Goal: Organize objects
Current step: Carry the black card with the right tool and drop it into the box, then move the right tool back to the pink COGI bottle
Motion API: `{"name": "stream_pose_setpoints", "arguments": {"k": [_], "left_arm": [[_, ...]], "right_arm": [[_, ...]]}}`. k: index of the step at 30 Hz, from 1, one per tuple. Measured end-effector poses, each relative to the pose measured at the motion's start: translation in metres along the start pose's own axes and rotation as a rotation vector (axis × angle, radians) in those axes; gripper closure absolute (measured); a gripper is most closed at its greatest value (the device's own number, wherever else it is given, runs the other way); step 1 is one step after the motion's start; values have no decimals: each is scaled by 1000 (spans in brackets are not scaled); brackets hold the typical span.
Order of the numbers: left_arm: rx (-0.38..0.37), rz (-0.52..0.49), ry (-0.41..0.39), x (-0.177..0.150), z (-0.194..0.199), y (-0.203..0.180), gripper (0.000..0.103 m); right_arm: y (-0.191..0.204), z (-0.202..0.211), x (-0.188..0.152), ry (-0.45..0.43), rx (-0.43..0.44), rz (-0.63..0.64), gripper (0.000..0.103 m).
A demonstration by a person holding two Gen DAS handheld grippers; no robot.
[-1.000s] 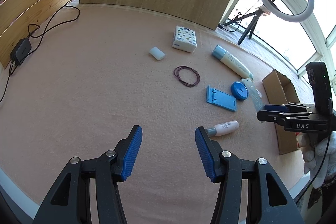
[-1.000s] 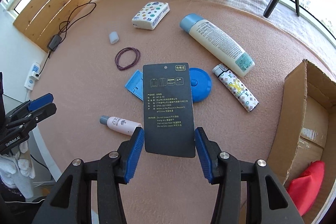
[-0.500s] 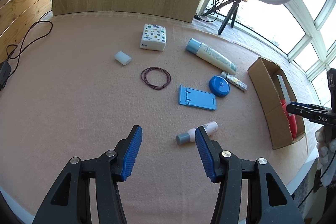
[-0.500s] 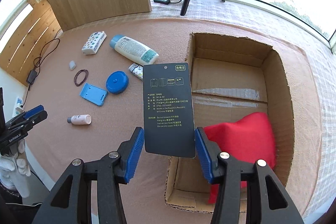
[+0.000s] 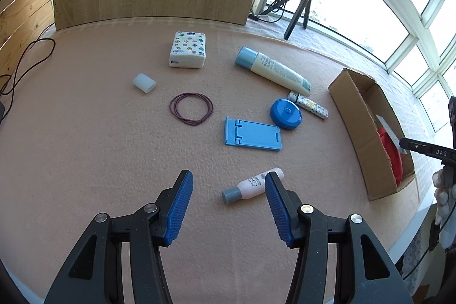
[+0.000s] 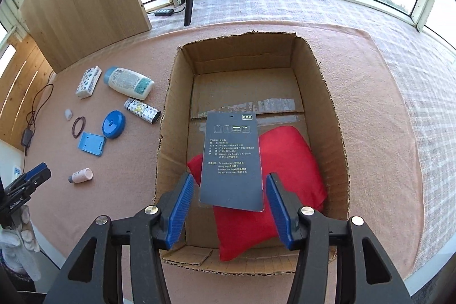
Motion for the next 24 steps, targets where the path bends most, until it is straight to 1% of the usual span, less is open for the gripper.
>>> {"name": "stream_pose_setpoints", "arguments": {"k": [2, 7, 10, 14, 18, 24], "left_arm": [[4, 1, -2, 1, 1, 2, 47], [17, 7, -6, 1, 2, 12, 47], [26, 14, -8, 2, 4, 19, 47], [39, 27, -10, 3, 6, 30, 47], [47, 37, -10, 4, 5, 39, 47], [60, 43, -10, 7, 3, 47, 47]], "right_arm": [[-1, 3, 1, -15, -7, -7, 52], [6, 9, 4, -48, 10, -29, 52], [15, 16, 7, -82, 41, -45, 52], [40, 23, 10, -111, 103, -39, 52], [71, 23, 6, -118, 156, -17, 52], [111, 5, -7, -93, 207, 6, 52]]}}
Point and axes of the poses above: each gripper's, at about its wrist camera, not at the fingertips, and z roughly against the way its jaws point, y to its left, x to its top, the point moved 8 cm from there along -z, roughly the way its jaws point
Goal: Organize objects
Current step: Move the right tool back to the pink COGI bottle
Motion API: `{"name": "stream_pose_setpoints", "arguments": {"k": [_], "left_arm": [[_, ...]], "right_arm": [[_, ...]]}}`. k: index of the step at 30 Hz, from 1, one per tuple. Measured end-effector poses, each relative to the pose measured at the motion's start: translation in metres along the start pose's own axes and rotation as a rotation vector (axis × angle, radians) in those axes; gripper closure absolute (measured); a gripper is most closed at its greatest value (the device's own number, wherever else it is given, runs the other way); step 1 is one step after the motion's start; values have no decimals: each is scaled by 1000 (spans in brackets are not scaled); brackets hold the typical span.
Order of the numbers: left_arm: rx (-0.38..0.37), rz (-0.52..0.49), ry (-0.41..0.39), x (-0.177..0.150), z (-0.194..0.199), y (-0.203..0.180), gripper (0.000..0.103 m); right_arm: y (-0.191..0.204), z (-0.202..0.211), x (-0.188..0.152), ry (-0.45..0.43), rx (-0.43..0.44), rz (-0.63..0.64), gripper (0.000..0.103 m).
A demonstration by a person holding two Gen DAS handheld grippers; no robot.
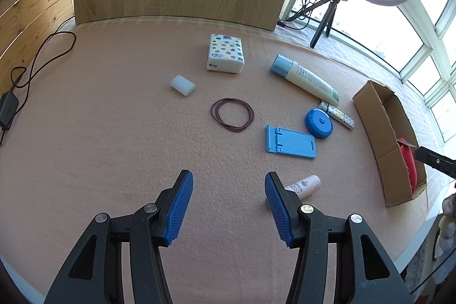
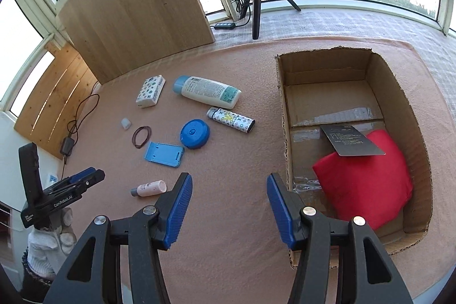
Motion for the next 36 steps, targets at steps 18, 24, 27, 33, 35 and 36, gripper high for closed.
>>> {"name": "stream_pose_setpoints", "arguments": {"k": [18, 24, 27, 33, 35, 36], "left_arm": [[71, -21, 34, 66, -68, 10, 47], [96, -52, 95, 72, -101, 6, 47], [142, -79, 119, 72, -111, 6, 47], [204, -133, 110, 67, -111, 11, 45], [220, -144, 106, 64, -108, 14, 45], [223, -143, 104, 62, -107, 17, 45]], "right_arm": [[55, -45, -29, 99, 44, 65, 52], [57, -45, -33, 107, 40, 71, 52], [58, -45, -32, 110, 43, 79, 52], [66, -50, -31, 119, 54, 99, 52], [69, -52, -30, 124, 60, 110, 52], [71, -53, -30, 126, 63, 116, 52]]}}
Point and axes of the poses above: each gripper's, at about its wrist camera, not at the fingertips, and z roughly against the way its jaws point, y to its left, x to its top, the point moved 8 cm from there along -z, roughly the way its jaws point
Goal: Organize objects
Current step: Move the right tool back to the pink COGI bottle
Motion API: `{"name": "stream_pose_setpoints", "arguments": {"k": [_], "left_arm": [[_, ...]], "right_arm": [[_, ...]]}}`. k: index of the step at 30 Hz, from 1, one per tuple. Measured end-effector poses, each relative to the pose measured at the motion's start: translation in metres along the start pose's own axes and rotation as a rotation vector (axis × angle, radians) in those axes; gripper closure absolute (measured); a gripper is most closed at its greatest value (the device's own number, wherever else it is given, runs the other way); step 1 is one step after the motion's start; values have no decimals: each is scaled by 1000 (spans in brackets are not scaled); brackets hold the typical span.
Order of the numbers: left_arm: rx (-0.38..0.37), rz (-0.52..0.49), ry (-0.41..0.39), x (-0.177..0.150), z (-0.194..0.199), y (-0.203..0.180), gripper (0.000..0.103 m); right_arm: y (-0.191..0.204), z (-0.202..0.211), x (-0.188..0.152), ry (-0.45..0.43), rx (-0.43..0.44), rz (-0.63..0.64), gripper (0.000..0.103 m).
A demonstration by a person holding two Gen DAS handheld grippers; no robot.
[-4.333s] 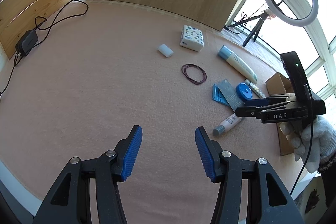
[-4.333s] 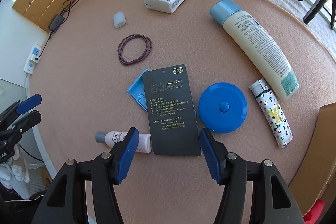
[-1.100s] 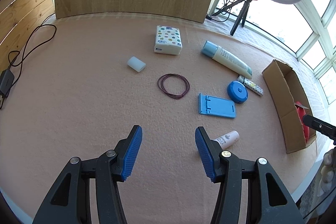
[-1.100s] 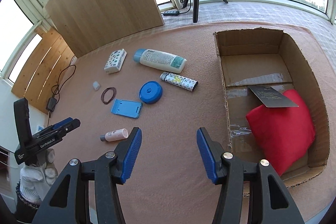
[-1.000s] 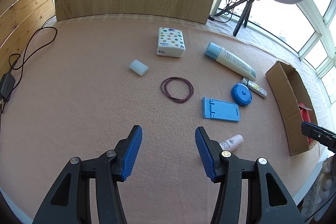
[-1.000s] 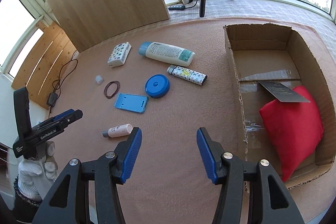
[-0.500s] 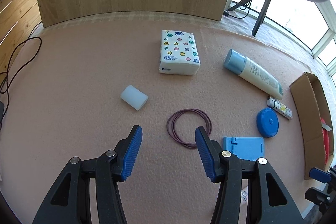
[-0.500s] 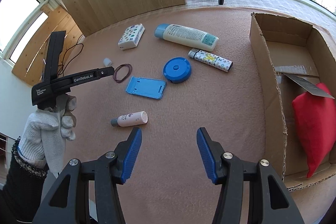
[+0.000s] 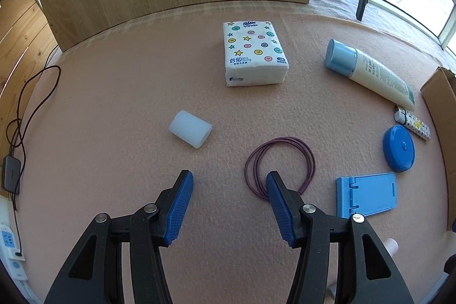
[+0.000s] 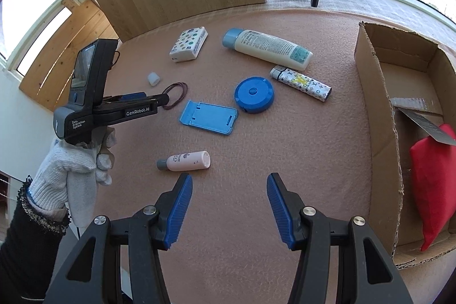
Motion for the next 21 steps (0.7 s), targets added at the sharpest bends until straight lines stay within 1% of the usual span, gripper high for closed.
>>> {"name": "stream_pose_setpoints", "arguments": {"k": [5, 8, 10, 17, 21], "left_arm": [[-14, 35, 0, -19, 6, 16, 45], [-23, 40, 2, -36, 14, 23, 45], [-26, 40, 4, -51, 21, 26, 45], [-36, 75, -10, -97, 41, 37, 45], [-35, 83, -9, -116, 50, 39, 45]], "right_arm": [[12, -6, 5, 12, 18, 45, 52], [22, -13, 9, 27, 57, 77, 52], [32, -18, 11, 43, 94, 101, 52], [57, -47, 27, 101, 163, 158, 52], [64, -69, 30, 155, 168, 189, 52]]}}
Point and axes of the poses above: each gripper's, at about its wrist camera, not at the fingertips, and z roughly against the way its jaws point, y to its left, x to its top, the point moved 8 cm from there along -z, roughly the way its jaws point
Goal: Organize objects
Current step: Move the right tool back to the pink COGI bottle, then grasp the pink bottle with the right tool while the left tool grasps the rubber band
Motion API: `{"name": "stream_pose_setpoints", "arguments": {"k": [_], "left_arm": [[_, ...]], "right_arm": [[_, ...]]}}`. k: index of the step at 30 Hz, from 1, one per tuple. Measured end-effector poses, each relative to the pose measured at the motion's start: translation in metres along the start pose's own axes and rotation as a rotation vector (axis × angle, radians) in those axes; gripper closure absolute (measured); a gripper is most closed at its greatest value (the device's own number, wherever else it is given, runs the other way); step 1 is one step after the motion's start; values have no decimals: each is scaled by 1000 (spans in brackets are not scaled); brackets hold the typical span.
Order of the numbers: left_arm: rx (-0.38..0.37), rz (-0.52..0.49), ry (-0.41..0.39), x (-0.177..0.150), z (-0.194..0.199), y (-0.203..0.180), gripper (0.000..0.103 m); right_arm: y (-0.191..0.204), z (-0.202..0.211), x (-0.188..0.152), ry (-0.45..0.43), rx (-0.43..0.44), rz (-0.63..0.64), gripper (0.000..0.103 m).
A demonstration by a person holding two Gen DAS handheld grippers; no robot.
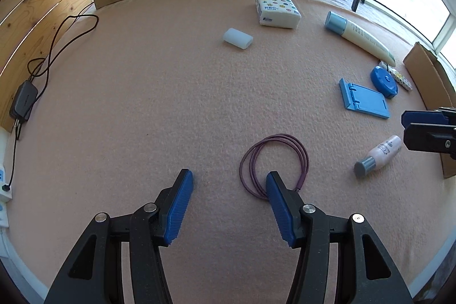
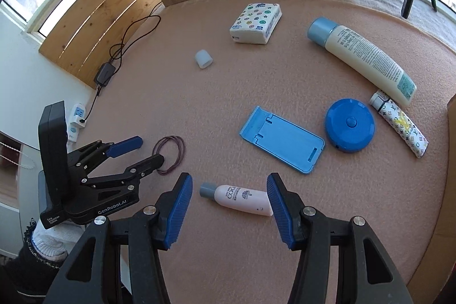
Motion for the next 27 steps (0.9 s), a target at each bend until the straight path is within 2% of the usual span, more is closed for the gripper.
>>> {"name": "stream_pose_setpoints", "arguments": {"k": [2, 6, 11, 18, 20, 24, 26, 27], "left_arm": [[0, 2, 0, -7, 5, 1, 45], [-7, 10, 2, -18, 9, 4, 45], [-11, 3, 0, -22, 12, 5, 46], [-7, -4, -2, -19, 11, 2, 50], [-8, -13, -4, -15, 10, 0, 55], [-7, -41, -10, -3, 5, -8, 64], [-18, -54, -11, 2, 3, -13, 76], [-23, -58, -14, 4, 2, -16, 79]], "right_arm": [[1, -11, -1, 42, 29, 6, 52], [0, -23, -8, 101, 21, 13, 52], [7, -23, -22, 131, 19, 39, 52], [8, -27, -32, 114, -108, 82, 53], [7, -28, -32, 109, -148, 90, 62], [8, -29, -33, 100, -193, 107, 73], [7, -28, -34, 95, -214, 114, 80], [6, -28, -34, 92, -216, 113, 81]]}}
Point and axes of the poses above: each gripper's, at about its wrist camera, not at the fingertips, and z roughly against the way its jaws point, y to its left, x to its top, the point moved 8 cm from there along -z, roughly the way its jaws point
